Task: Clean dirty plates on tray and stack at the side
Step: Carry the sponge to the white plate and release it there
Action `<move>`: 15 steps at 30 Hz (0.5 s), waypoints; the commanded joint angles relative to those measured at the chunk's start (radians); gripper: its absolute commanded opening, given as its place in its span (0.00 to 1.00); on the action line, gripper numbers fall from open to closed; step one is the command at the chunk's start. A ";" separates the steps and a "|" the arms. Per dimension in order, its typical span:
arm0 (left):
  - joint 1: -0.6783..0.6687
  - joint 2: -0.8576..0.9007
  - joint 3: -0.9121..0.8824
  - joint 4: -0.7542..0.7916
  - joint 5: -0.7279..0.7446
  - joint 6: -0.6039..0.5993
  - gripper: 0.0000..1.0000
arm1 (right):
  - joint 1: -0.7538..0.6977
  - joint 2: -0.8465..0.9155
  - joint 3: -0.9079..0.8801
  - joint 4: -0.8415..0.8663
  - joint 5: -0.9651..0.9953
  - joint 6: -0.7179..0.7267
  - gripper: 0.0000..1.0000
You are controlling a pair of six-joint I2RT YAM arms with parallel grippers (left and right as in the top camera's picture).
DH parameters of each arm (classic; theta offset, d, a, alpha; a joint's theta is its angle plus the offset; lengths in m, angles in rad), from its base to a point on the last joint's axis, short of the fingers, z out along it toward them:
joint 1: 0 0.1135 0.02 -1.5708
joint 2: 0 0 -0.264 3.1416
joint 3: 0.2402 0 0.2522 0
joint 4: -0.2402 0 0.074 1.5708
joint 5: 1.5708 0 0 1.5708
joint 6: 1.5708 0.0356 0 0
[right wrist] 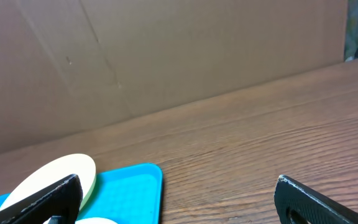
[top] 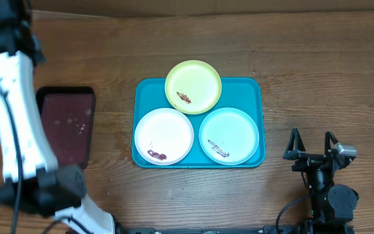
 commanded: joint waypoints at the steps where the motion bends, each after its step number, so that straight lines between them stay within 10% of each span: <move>1: -0.017 -0.104 0.060 -0.019 0.273 -0.014 0.04 | -0.002 -0.009 -0.011 0.007 0.005 -0.004 1.00; 7: -0.031 -0.146 0.052 -0.174 0.773 -0.014 0.04 | -0.002 -0.009 -0.011 0.008 0.005 -0.004 1.00; 15: -0.195 -0.125 -0.182 -0.294 0.786 0.025 0.05 | -0.002 -0.009 -0.011 0.008 0.005 -0.004 1.00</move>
